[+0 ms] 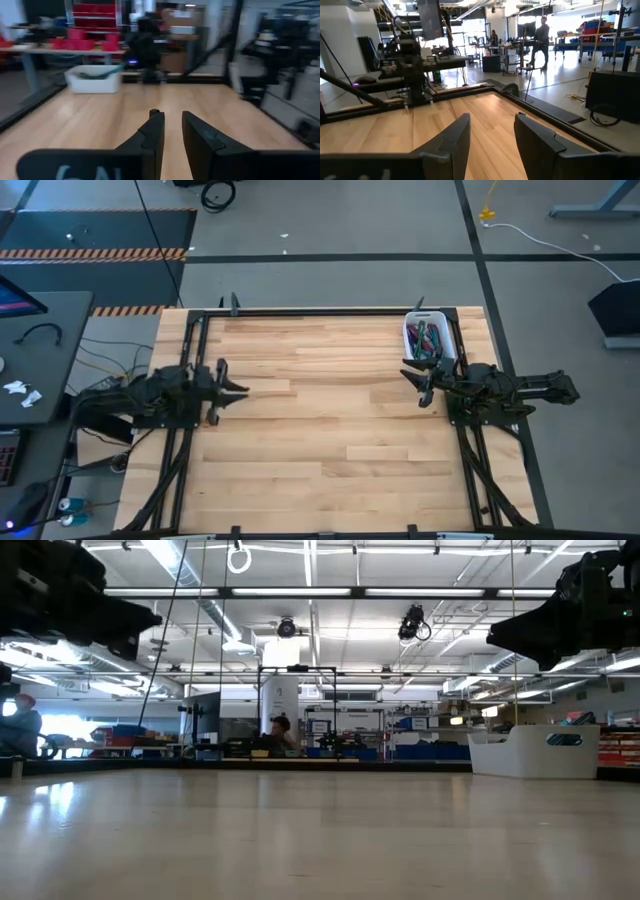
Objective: Pick and place USB-C Cables
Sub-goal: Return to Home Position
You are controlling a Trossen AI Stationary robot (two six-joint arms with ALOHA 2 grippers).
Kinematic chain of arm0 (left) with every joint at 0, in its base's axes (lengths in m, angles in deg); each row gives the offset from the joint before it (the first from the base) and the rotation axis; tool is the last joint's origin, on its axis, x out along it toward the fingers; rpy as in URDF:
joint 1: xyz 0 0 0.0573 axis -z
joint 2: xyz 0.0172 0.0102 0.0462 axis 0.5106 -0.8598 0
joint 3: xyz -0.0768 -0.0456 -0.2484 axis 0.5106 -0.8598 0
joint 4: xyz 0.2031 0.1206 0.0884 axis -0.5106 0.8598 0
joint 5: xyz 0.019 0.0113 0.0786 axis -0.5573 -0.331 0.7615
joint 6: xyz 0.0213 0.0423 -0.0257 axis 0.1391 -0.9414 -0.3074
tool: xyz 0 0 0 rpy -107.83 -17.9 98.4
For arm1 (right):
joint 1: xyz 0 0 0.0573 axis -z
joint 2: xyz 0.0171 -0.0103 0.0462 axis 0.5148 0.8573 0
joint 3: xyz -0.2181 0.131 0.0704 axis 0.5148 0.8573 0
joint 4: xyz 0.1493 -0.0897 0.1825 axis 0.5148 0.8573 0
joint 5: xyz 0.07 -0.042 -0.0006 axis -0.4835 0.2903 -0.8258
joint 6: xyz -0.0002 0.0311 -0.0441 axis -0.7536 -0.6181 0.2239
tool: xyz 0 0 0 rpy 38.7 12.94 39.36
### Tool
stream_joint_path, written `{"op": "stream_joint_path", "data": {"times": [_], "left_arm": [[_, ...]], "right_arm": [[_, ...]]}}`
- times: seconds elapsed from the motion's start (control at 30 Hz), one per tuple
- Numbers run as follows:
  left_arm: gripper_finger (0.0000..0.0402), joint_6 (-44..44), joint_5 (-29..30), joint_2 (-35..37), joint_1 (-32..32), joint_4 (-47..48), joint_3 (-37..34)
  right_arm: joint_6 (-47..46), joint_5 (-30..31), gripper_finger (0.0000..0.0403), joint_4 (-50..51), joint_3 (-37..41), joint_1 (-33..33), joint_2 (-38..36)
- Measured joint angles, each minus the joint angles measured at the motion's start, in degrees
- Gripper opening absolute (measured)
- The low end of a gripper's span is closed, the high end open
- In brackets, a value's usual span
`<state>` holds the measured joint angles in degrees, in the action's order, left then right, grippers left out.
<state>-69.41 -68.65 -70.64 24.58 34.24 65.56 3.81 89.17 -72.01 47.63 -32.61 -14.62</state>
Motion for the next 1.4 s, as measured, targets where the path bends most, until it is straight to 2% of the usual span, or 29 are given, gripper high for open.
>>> {"op": "stream_joint_path", "data": {"times": [0.17, 1.4], "left_arm": [[0.0070, 0.7, -0.3, -0.3, 2.8, -4.6, 0.0], [0.0084, 0.7, -0.2, -0.3, 3.1, -4.2, 0.0]], "right_arm": [[0.0, -0.1, 0.0158, -0.8, 0.0, 0.0, 0.2], [0.0, -0.1, 0.0158, -1.7, 0.0, 0.0, 0.4]]}}
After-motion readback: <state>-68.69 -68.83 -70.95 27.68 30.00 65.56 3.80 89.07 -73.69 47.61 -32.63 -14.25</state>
